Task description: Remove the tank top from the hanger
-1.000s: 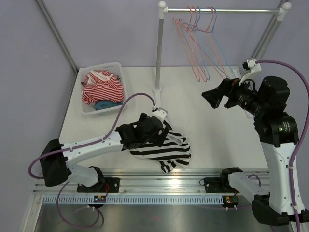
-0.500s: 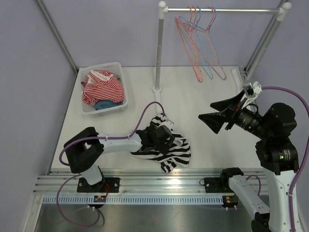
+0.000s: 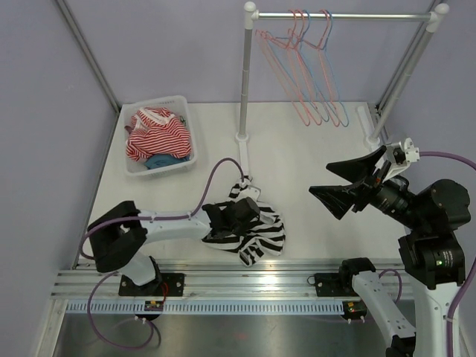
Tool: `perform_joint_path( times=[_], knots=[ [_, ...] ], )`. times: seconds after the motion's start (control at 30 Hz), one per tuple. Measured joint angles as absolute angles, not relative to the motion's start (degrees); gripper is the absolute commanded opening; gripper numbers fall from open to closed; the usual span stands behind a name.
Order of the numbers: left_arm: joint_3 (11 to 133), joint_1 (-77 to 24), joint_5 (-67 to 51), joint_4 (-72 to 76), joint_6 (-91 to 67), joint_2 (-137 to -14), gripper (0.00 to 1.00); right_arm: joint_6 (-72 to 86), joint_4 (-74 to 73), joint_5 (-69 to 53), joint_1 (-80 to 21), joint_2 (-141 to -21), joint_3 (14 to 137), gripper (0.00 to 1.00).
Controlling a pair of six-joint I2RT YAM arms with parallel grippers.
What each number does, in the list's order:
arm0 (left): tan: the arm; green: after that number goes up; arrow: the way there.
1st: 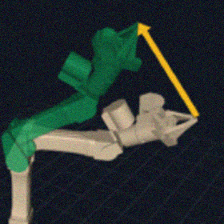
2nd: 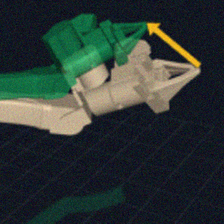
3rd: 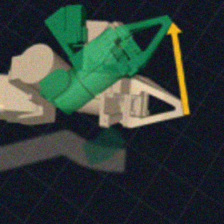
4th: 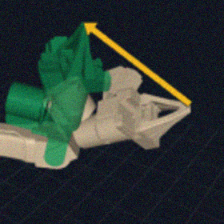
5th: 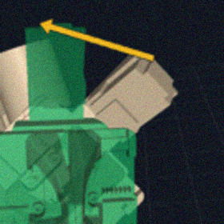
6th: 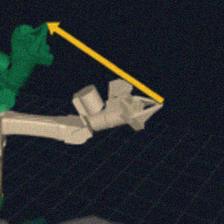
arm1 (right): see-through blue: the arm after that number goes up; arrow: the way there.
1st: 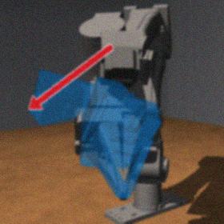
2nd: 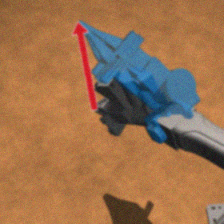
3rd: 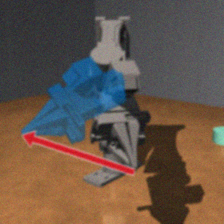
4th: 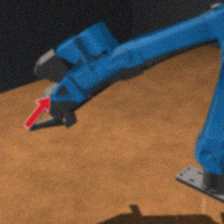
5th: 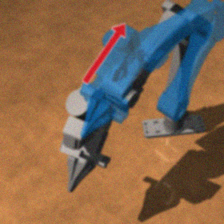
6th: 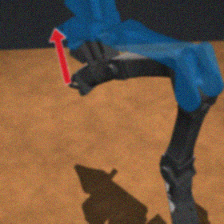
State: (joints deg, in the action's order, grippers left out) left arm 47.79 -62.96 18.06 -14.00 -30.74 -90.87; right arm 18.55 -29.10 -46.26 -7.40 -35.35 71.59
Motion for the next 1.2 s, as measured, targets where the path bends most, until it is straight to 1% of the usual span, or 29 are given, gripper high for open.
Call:
perform_joint_path(
  times=[0.13,0.27,0.4,0.57,0.7,0.8,0.93,1.07,1.2],
  knots=[
    [48.07,-63.51,23.42,-23.14,-32.91,-79.72,0.0,18.52,-28.91,-46.26,-7.4,-34.94,71.59,1.0],
    [53.67,-63.2,30.96,-31.94,-34.65,-69.17,0.0,18.5,-28.91,-46.26,-7.4,-34.87,71.59,0.99],
    [63.29,-61.14,36.32,-39.66,-34.68,-66.02,0.0,18.5,-28.93,-46.5,-7.4,-34.81,71.59,0.99],
    [76.53,-53.34,37.87,-45.82,-32.27,-66.52,0.0,18.65,-28.77,-47.29,-7.4,-34.37,71.59,1.0],
    [86.35,-43.42,36.1,-48.71,-29.06,-68.73,0.0,19.33,-28.58,-47.77,-7.4,-33.74,71.57,0.99],
    [94.32,-35.29,33.04,-50.72,-26.37,-72.79,0.0,19.79,-28.6,-48.18,-7.4,-33.06,71.55,1.0],
    [108.07,-24.05,28.42,-53.69,-22.33,-82.37,0.0,20.91,-28.34,-49.3,-7.4,-31.83,71.16,0.99],
    [119.98,-15.51,23.55,-54.61,-19.16,-91.92,0.0,22.15,-27.7,-50.65,-7.4,-30.41,69.14,1.0],
    [125.01,-9.8,19.31,-54.33,-16.16,-98.17,0.0,23.49,-27.07,-51.77,-7.4,-29.89,65.89,0.99]
  ],
)
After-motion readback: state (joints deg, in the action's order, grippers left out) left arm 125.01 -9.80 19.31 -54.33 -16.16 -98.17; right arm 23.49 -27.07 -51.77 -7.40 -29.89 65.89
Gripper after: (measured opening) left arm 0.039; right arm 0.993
